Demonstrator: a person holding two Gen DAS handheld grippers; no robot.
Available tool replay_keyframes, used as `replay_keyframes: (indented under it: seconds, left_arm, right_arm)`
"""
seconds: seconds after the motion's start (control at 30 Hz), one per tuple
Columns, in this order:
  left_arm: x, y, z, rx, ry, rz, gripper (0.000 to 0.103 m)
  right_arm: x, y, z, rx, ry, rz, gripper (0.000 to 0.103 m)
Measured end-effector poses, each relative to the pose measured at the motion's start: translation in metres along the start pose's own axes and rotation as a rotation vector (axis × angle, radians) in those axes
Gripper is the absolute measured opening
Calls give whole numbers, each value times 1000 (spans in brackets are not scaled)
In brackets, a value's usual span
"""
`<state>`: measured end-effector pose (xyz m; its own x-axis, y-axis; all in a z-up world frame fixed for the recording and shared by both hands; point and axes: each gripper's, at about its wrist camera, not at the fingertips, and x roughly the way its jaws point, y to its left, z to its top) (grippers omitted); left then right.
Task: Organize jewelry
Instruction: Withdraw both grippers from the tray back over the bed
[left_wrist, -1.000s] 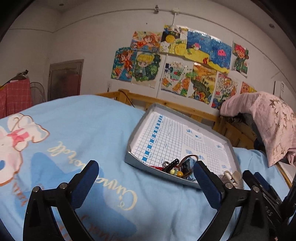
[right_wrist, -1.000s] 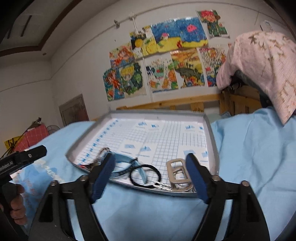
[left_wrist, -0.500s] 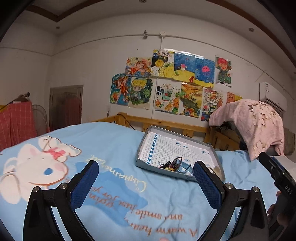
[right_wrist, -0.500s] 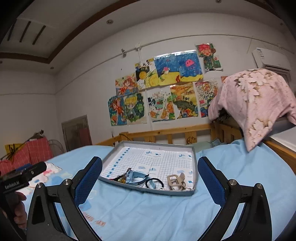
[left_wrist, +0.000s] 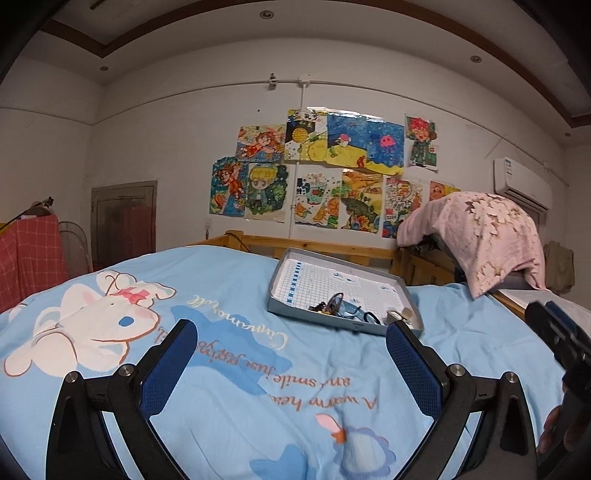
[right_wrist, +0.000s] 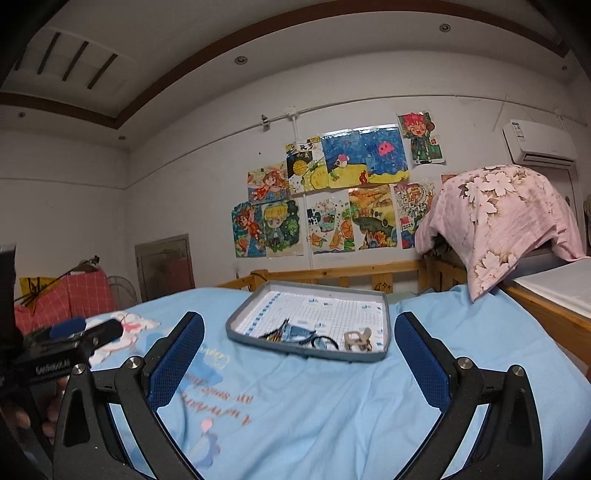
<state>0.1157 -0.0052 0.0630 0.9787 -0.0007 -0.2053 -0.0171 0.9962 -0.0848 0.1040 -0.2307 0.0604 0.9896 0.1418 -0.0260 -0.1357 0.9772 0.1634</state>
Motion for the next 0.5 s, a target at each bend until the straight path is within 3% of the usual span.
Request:
replay_keyframes:
  seconds: [0.27,0.5]
  left_arm:
    - [-11,-3,-25,28,45,-45,103]
    - [-15,-5,-46,76,55,-50,103]
  right_arm:
    - [-26,3,-26,8,56,-35,101]
    - [-29,14,-35,-60,72,-98,101]
